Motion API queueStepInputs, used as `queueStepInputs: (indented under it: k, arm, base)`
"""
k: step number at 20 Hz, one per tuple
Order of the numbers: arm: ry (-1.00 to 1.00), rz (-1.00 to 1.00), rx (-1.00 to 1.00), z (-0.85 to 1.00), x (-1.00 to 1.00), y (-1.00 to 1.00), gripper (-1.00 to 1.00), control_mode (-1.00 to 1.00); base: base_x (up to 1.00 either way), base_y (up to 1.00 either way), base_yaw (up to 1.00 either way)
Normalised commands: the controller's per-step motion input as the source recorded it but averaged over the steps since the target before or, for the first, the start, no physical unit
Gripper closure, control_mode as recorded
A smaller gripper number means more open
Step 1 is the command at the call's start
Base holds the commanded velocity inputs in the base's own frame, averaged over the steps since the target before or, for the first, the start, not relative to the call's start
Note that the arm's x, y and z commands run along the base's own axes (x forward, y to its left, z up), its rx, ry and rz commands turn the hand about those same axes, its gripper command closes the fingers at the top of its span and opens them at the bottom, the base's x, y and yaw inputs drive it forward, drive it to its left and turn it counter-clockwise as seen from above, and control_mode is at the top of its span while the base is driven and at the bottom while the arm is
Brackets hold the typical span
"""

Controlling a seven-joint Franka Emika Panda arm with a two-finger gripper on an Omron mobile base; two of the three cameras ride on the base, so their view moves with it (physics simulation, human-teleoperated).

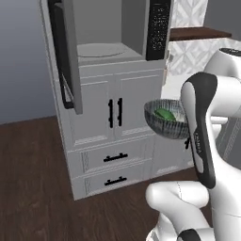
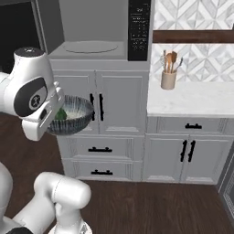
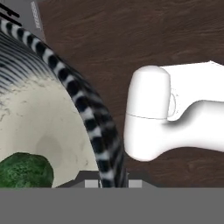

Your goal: Pick the broccoli from the sink and place it in the bowl. Then pick the bowl and place it in the microwave. Then close the microwave door and press the start button.

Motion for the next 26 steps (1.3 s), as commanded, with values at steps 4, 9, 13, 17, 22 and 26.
queueStepInputs:
  k: [4,9,13,17,22,26]
  arm:
    - [0.0,0.0,0.0,0.0,0.0,0.0,1.0,1.0]
    - [0.0,0.0,0.0,0.0,0.0,0.0,1.0,1.0]
    - [0.0,0.0,0.0,0.0,0.0,0.0,1.0,1.0]
    - [0.0,0.0,0.0,0.0,0.0,0.0,1.0,1.0]
    - [0.0,0.0,0.0,0.0,0.0,0.0,1.0,1.0]
    - [0.0,0.0,0.0,0.0,0.0,0.0,1.0,1.0]
  base:
    - [0.57,-0.16,0.03]
    - [0.55,-0.52,0.21]
    - [0.26,-0.23,0.37]
    - [0.32,-0.13,0.41]
    - [0.44,-0.24,0.24]
    - [0.53,-0.13,0.03]
